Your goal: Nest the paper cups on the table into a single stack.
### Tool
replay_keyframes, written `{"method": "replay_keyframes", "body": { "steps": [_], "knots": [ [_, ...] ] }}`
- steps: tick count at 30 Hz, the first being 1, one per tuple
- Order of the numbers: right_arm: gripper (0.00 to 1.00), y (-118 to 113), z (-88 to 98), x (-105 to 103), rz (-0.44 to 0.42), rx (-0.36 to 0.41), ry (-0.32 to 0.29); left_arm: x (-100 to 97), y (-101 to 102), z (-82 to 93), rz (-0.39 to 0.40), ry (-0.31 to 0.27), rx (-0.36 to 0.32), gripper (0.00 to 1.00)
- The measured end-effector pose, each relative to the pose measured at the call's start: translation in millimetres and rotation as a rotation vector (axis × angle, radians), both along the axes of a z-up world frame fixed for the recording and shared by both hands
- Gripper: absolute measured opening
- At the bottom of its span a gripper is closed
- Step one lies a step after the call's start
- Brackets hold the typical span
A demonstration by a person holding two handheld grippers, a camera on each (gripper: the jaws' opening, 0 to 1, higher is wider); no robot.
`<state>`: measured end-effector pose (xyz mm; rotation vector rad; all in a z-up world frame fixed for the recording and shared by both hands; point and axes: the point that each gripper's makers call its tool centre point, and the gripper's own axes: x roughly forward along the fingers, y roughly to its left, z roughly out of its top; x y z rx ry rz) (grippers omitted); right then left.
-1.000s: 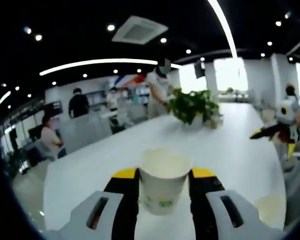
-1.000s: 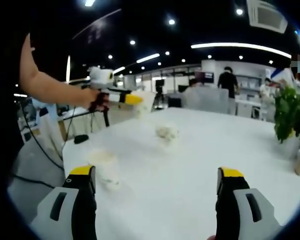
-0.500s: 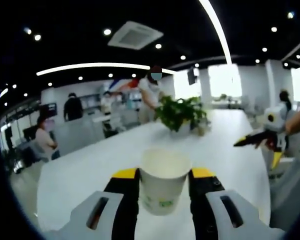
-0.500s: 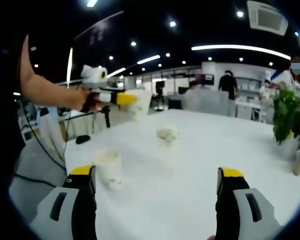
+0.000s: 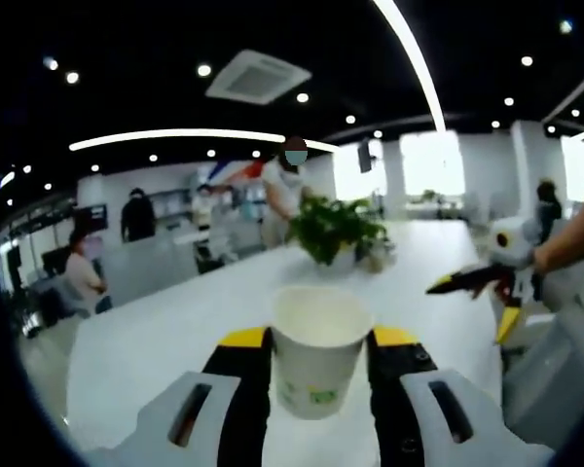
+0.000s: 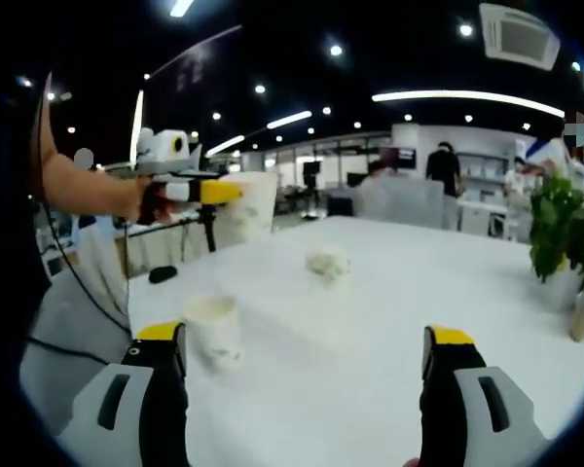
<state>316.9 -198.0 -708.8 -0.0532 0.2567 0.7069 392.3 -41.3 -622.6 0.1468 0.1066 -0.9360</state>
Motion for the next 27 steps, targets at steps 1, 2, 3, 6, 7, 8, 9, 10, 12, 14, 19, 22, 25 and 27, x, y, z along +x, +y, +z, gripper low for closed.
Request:
{"method": "replay_keyframes", "body": {
  "steps": [1, 2, 3, 6, 7, 8, 9, 10, 12, 14, 19, 22, 25, 27],
  "knots": [
    [1.00, 0, -0.3, 0, 0.001, 0.000, -0.001, -3.0, 0, -0.3, 0.000, 0.000, -0.001, 0.36],
    [1.00, 0, -0.5, 0, 0.002, 0.001, -0.002, -6.0, -1, -0.7, -0.001, 0.000, -0.001, 0.36],
    [1.00, 0, -0.2, 0, 0.003, 0.001, -0.003, -10.5, -1, -1.5, -0.003, -0.001, 0.001, 0.36],
    [1.00, 2, -1.4, -1, 0.007, 0.001, -0.003, -19.4, -1, -2.6, -0.004, 0.004, -0.007, 0.36],
    [1.00, 3, -1.8, -1, 0.009, 0.001, -0.003, -23.7, -1, -3.3, 0.000, 0.008, -0.014, 0.36],
    [1.00, 3, -1.9, -1, 0.010, 0.002, -0.003, -27.6, -2, -3.8, 0.002, 0.015, -0.023, 0.36],
    [1.00, 3, -2.3, -1, 0.010, 0.004, -0.003, -33.8, -4, -5.5, -0.003, 0.013, -0.020, 0.36],
    [1.00, 3, -2.4, -1, 0.009, 0.006, -0.003, -37.5, -5, -6.7, -0.005, 0.011, -0.018, 0.36],
    [0.99, 4, -2.5, -2, 0.009, 0.008, -0.002, -43.8, -5, -8.4, -0.002, 0.021, -0.029, 0.36],
    [0.99, 5, -3.8, -3, 0.012, 0.008, 0.000, -47.3, -5, -10.2, 0.001, 0.023, -0.029, 0.36],
    [0.99, 5, -5.2, -4, 0.013, 0.009, 0.002, -57.3, -3, -11.5, 0.012, 0.044, -0.050, 0.36],
    [0.99, 4, -5.1, -4, 0.010, 0.010, 0.002, -66.0, -3, -11.5, 0.011, 0.050, -0.060, 0.36],
    [0.99, 5, -5.6, -5, 0.010, 0.011, 0.003, -73.5, -5, -12.4, 0.008, 0.057, -0.069, 0.36],
    [0.99, 5, -5.9, -5, 0.010, 0.011, 0.003, -76.3, -6, -13.9, 0.009, 0.057, -0.070, 0.36]
  ]
}}
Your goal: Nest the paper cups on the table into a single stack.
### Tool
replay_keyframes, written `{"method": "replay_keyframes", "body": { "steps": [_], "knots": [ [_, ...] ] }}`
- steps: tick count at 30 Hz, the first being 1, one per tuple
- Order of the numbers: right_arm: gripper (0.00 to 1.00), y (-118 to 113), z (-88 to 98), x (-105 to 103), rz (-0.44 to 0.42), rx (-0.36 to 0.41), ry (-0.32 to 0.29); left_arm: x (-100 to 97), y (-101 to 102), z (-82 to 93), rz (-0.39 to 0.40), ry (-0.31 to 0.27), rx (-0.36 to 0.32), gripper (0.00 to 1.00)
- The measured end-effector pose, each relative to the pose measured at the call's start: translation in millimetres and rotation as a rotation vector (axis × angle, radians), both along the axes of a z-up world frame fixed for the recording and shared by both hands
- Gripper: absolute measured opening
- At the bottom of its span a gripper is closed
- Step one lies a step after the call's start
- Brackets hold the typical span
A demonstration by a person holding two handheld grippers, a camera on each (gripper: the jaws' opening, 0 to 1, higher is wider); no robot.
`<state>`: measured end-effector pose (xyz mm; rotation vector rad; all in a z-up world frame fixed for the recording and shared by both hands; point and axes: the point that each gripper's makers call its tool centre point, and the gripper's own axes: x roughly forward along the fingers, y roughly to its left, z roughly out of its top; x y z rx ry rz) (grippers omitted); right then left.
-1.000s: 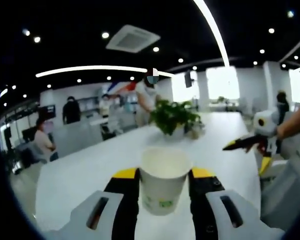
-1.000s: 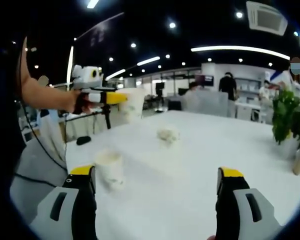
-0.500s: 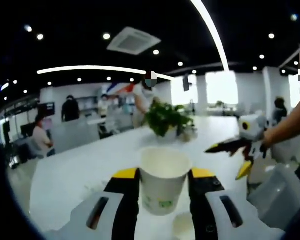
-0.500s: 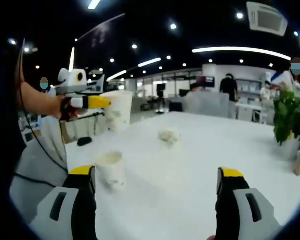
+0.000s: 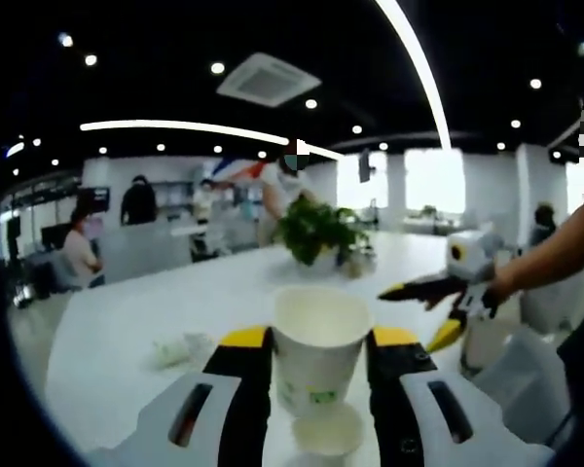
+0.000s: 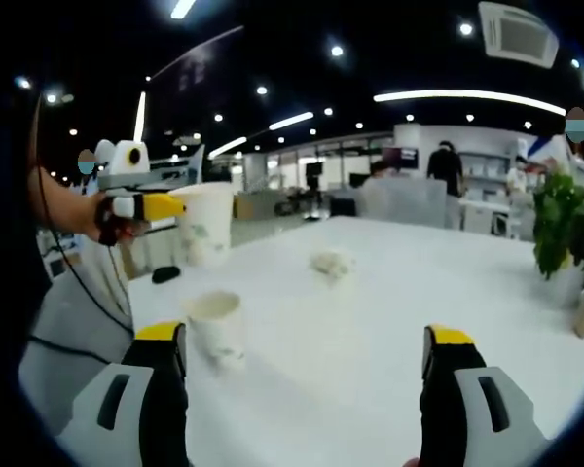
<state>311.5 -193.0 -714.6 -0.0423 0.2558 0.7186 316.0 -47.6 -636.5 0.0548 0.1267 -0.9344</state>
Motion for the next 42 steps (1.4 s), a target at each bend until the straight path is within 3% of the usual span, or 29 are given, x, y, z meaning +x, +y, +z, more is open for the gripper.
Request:
{"method": "replay_keyframes", "body": {
  "steps": [21, 42],
  "knots": [
    [0.99, 0, -3.6, -4, 0.001, 0.004, 0.008, -7.9, -3, -11.9, 0.017, 0.025, -0.030, 0.36],
    [0.99, -1, -4.8, -4, -0.005, 0.002, 0.015, -7.2, -7, -56.9, 0.013, 0.090, -0.026, 0.36]
  ]
}}
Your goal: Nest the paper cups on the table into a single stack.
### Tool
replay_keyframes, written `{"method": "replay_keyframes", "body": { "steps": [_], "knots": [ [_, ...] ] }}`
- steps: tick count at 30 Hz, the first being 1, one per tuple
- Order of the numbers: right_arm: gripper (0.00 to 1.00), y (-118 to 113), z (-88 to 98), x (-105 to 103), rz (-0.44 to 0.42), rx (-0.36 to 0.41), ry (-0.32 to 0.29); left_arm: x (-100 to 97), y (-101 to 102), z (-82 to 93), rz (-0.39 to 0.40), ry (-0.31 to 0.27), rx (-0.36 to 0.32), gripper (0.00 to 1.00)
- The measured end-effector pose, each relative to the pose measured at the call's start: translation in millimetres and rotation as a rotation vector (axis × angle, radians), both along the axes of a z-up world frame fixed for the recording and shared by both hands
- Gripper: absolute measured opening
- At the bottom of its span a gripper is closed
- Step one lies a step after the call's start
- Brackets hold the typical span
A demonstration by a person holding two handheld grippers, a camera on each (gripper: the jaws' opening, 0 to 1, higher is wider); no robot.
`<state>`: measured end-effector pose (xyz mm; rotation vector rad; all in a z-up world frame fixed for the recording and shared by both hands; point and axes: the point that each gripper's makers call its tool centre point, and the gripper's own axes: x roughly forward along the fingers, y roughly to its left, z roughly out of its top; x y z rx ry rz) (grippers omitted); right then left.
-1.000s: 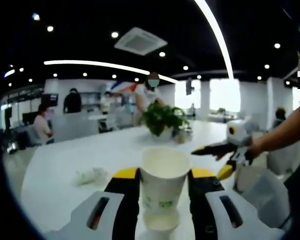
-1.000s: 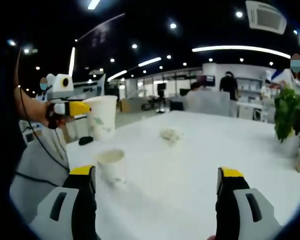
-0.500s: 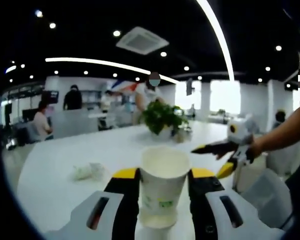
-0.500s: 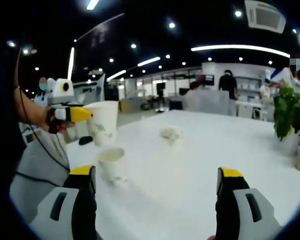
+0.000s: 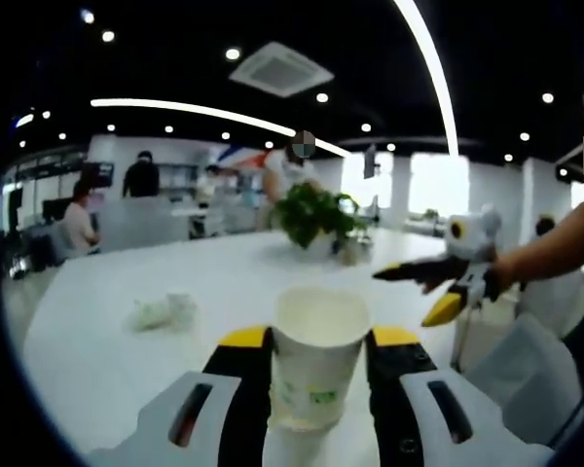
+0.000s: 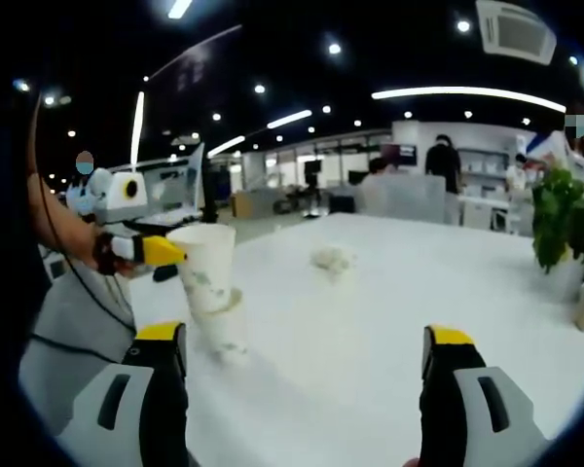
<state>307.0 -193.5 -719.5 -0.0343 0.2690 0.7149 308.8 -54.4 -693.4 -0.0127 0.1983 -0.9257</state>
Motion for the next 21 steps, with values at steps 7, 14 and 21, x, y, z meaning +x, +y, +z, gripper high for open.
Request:
{"method": "replay_keyframes", "body": {
  "steps": [7, 14, 21],
  "knots": [
    [0.99, 1, -1.3, 0, 0.003, 0.002, 0.002, 1.7, 0, -18.6, 0.002, 0.030, 0.024, 0.36],
    [0.99, 2, -2.1, -1, 0.004, 0.003, 0.004, 1.3, -1, -35.2, -0.005, 0.057, 0.055, 0.36],
    [0.99, 3, -2.7, -2, 0.006, 0.002, 0.007, -2.8, 0, -55.7, -0.020, 0.067, 0.127, 0.36]
  ]
}}
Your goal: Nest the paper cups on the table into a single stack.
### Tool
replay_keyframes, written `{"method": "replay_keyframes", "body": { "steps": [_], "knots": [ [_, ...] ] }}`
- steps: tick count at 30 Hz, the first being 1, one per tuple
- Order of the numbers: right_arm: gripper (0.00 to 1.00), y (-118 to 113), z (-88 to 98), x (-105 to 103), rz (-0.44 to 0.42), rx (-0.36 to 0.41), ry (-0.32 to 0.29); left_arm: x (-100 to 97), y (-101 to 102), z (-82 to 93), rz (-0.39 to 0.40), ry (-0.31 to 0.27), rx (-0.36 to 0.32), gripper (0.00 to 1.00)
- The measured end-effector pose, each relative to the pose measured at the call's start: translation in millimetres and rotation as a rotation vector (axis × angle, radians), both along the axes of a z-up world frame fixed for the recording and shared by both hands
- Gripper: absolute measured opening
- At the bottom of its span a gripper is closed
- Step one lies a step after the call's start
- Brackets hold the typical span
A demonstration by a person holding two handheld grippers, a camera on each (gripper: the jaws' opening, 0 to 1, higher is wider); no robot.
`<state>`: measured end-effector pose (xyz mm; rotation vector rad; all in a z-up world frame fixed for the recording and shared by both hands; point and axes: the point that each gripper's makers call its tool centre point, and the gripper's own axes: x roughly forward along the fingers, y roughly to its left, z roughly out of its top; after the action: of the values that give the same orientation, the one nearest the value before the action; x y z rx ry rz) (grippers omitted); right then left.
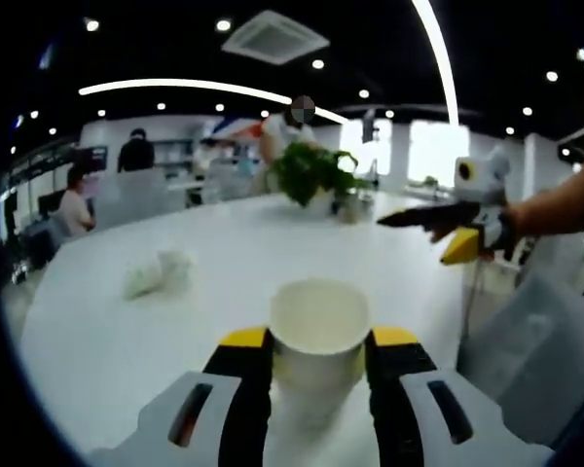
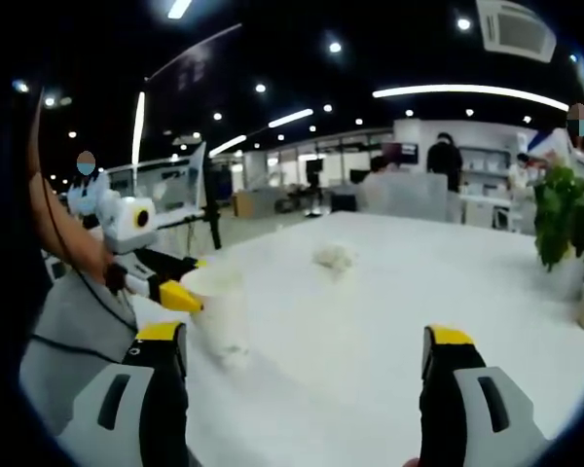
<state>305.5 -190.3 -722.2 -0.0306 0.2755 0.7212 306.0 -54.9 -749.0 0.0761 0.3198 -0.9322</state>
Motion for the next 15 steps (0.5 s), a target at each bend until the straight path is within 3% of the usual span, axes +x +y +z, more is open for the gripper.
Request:
{"method": "replay_keyframes", "body": {
  "steps": [12, 15],
  "knots": [
    [0.99, 1.1, -0.8, 0.5, 0.000, 0.003, 0.000, -1.1, -0.4, -2.7, -0.037, -0.034, 0.064, 0.42],
    [0.99, 1.2, -0.3, 0.0, -0.001, 0.005, 0.002, -3.2, -0.2, 4.0, -0.063, -0.038, 0.055, 0.51]
  ]
}}
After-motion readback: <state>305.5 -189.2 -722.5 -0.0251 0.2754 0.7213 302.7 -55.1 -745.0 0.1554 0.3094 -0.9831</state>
